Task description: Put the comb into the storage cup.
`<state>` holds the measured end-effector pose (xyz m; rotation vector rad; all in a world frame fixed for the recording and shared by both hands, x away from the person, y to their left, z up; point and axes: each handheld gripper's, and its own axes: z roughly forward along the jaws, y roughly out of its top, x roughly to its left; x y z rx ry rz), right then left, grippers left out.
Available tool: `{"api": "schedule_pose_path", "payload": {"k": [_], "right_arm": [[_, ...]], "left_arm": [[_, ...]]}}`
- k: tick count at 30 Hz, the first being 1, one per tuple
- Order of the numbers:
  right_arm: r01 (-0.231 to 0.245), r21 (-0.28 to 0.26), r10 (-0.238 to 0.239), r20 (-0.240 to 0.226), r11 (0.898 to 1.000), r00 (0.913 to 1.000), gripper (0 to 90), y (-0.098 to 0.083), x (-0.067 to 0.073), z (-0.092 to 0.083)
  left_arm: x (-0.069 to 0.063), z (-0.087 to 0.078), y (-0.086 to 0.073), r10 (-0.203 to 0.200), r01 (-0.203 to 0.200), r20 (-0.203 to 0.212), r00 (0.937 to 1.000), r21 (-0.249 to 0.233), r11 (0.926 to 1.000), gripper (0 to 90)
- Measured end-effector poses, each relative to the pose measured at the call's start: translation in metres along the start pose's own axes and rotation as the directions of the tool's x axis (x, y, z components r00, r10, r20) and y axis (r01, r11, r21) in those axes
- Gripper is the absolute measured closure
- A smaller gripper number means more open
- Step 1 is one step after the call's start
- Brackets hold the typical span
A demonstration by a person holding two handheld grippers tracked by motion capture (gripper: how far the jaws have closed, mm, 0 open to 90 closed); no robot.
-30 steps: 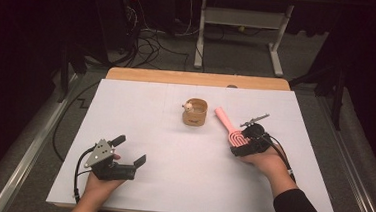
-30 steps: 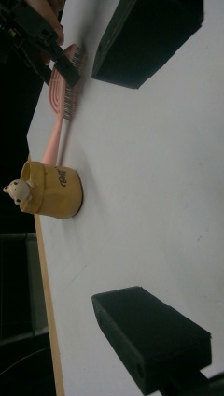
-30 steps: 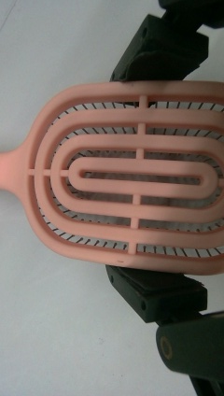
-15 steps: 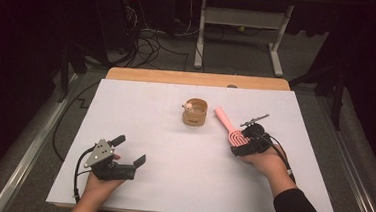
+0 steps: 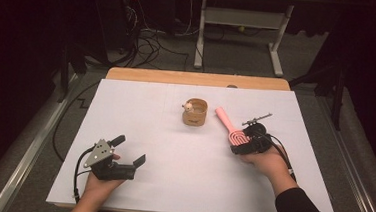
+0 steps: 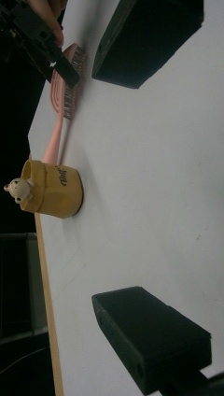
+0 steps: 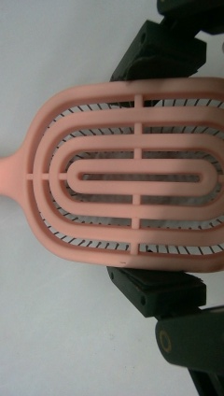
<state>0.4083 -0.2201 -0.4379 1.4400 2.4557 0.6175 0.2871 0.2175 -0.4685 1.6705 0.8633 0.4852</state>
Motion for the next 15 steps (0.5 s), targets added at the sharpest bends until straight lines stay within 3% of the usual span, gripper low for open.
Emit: {"api": "schedule_pose_path", "payload": {"k": [15], "right_arm": [[-0.01,-0.038,0.01,-0.006,0.999,0.9999,20.4,-0.002,-0.003,-0.015]], "left_arm": [[0.0,0.001,0.0,-0.001,0.001,0.001,1.0,0.001,1.0,0.0]]}}
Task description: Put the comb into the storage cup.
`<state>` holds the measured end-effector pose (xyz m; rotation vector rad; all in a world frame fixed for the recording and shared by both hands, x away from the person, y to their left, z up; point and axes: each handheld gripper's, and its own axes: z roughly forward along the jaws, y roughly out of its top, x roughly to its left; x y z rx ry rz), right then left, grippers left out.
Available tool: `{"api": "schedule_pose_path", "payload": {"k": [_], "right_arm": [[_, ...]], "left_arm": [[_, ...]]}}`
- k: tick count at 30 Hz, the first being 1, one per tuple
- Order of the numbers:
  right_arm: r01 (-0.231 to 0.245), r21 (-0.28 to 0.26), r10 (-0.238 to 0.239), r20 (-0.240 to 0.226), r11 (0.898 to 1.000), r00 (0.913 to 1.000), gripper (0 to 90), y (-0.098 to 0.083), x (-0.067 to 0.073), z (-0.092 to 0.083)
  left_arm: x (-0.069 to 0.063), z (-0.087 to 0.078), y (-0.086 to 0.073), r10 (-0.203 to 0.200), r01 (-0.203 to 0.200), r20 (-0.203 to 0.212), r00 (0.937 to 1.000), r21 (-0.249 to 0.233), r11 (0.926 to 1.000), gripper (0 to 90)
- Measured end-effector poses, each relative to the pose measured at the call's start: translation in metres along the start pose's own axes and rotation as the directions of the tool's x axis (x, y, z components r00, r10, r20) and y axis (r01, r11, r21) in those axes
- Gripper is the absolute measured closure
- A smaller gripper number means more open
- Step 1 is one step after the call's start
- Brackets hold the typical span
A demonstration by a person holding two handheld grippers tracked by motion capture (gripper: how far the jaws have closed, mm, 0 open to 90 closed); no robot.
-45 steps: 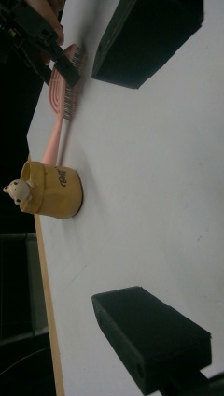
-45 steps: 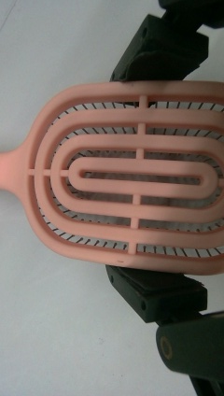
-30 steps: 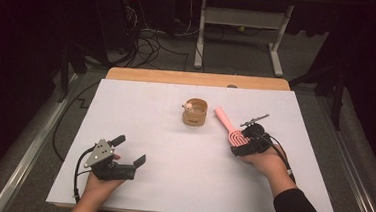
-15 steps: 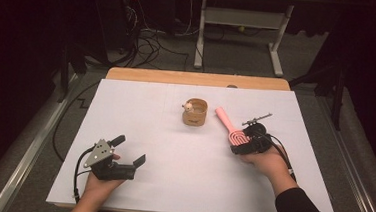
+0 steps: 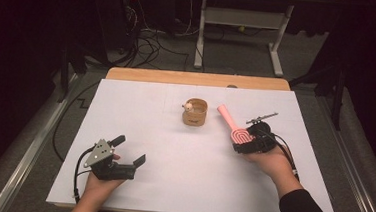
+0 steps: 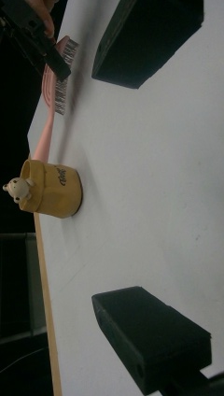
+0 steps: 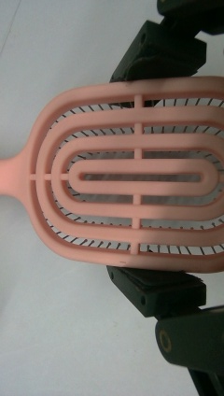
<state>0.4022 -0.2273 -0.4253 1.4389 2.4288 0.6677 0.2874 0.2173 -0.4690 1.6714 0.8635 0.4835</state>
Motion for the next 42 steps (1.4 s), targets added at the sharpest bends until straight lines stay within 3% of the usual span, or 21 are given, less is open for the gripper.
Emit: {"api": "schedule_pose_path", "payload": {"k": [13,27,36,42], "right_arm": [[0.04,-0.034,-0.041,-0.012,0.999,0.9991,20.3,-0.011,0.007,-0.03],[0.097,-0.013,-0.097,-0.026,0.995,0.9949,20.2,-0.034,0.016,-0.053],[0.129,0.001,-0.129,-0.046,0.992,0.9906,20.2,-0.044,0.025,-0.049],[0.17,0.007,-0.169,-0.068,0.985,0.9833,20.2,-0.043,0.036,-0.041]], "left_arm": [[-0.001,-0.001,-0.001,-0.005,0.005,0.001,1.0,0.0,1.0,0.0],[0.001,0.0,-0.001,-0.015,0.015,-0.005,0.9999,-0.001,0.9999,0.0],[0.001,0.0,-0.001,-0.017,0.017,-0.007,0.9998,-0.004,0.9998,0.0],[0.002,0.0,-0.001,-0.016,0.016,-0.008,0.9998,-0.004,0.9999,0.0]]}}
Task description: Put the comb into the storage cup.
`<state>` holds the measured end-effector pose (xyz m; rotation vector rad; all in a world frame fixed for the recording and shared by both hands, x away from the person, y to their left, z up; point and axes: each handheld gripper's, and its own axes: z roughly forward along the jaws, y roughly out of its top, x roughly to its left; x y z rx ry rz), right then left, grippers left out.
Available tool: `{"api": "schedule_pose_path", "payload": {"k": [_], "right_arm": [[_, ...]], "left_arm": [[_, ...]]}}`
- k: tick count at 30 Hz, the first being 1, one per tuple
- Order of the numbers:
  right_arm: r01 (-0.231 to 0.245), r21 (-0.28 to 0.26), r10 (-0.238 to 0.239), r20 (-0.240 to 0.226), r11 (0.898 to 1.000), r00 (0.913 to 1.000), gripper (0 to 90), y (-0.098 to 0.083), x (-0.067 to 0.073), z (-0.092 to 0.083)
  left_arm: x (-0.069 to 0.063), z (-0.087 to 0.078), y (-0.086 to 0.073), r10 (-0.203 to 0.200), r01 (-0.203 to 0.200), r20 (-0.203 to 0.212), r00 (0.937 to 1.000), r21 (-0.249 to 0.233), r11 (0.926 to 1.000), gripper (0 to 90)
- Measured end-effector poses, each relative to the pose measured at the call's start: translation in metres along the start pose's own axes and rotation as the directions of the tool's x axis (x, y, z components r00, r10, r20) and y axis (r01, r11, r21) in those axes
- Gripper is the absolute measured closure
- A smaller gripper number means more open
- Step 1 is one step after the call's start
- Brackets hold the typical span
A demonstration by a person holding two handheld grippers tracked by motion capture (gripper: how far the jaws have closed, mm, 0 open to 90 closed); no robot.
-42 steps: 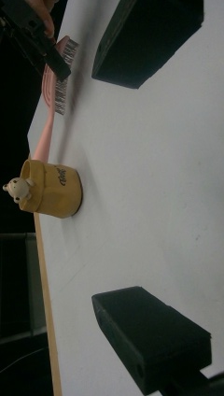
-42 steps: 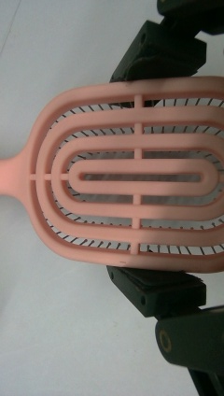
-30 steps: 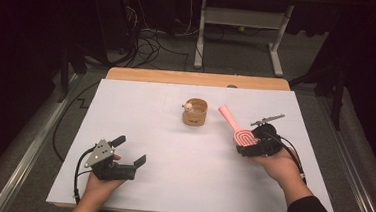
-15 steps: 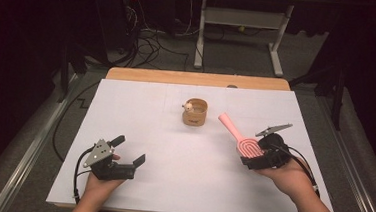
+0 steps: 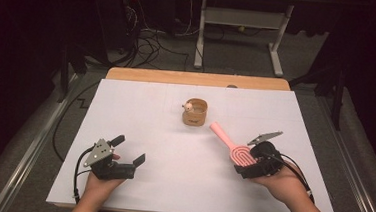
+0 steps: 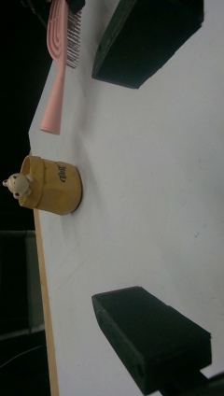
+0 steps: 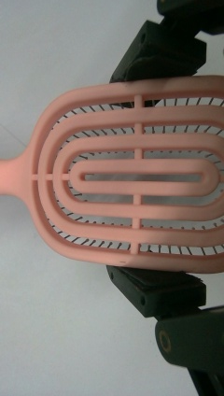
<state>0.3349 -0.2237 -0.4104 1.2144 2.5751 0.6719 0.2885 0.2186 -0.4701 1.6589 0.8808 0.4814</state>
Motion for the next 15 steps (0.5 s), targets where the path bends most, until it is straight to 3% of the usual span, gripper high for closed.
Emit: {"api": "schedule_pose_path", "payload": {"k": [15], "right_arm": [[0.111,0.013,-0.11,-0.06,0.994,0.9921,20.2,0.016,0.032,0.02]], "left_arm": [[0.0,-0.001,0.0,-0.003,0.003,-0.001,1.0,-0.004,1.0,0.0]]}}
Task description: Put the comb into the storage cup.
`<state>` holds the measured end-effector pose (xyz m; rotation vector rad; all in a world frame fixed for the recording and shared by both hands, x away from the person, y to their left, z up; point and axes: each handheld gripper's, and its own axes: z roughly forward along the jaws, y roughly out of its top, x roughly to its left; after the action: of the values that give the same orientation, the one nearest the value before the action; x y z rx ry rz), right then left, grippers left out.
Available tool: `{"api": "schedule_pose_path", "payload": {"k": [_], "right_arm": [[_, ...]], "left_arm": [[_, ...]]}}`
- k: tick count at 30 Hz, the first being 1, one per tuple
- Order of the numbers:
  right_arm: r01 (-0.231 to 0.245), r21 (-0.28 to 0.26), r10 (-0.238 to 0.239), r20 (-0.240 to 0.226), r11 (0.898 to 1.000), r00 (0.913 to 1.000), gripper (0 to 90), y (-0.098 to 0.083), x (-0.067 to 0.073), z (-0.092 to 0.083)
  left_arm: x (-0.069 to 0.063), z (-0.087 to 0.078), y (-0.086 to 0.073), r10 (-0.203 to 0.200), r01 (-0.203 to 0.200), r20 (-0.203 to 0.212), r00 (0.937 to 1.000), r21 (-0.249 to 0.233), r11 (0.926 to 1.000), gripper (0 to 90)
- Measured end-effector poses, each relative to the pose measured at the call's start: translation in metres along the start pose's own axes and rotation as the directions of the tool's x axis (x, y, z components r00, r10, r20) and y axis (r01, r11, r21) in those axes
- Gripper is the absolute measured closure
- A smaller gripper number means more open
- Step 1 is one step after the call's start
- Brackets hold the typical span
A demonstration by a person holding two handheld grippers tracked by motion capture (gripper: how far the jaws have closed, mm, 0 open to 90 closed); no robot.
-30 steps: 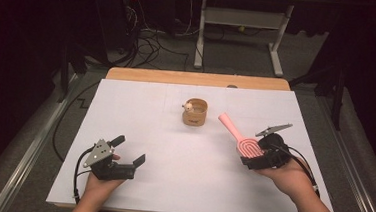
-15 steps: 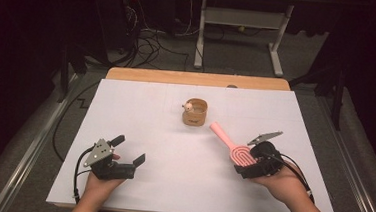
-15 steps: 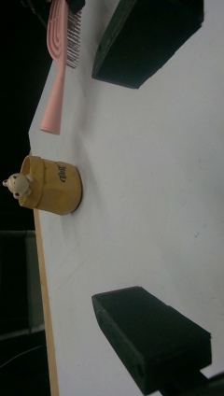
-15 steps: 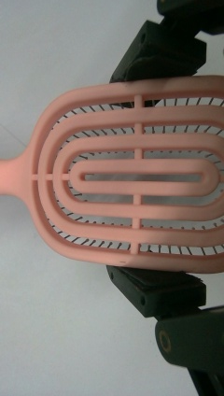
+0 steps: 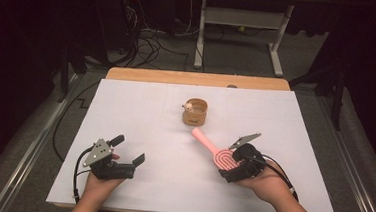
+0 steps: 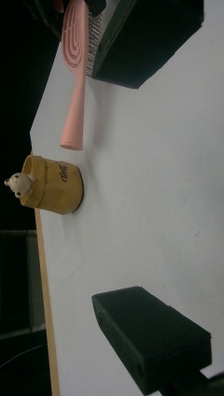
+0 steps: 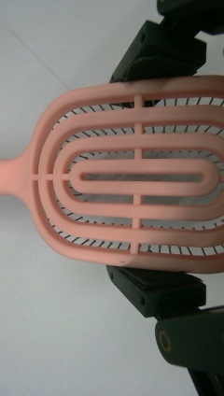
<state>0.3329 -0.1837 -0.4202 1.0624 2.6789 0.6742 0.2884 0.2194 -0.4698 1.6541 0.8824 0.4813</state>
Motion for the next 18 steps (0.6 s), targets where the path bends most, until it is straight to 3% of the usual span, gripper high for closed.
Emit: {"api": "schedule_pose_path", "payload": {"k": [8,12,18], "right_arm": [[0.075,-0.001,-0.075,-0.036,0.997,0.9965,20.2,0.01,0.015,0.005],[0.131,0.0,-0.13,-0.061,0.991,0.9896,20.2,0.015,0.023,0.008],[0.16,0.006,-0.159,-0.076,0.987,0.9844,20.2,0.018,0.028,0.009]], "left_arm": [[0.0,0.0,0.0,0.003,-0.003,-0.001,1.0,0.002,1.0,0.0],[0.0,0.0,0.0,0.005,-0.005,0.0,1.0,0.003,1.0,0.0],[-0.001,0.001,0.0,0.005,-0.005,0.0,1.0,0.004,1.0,0.0]]}}
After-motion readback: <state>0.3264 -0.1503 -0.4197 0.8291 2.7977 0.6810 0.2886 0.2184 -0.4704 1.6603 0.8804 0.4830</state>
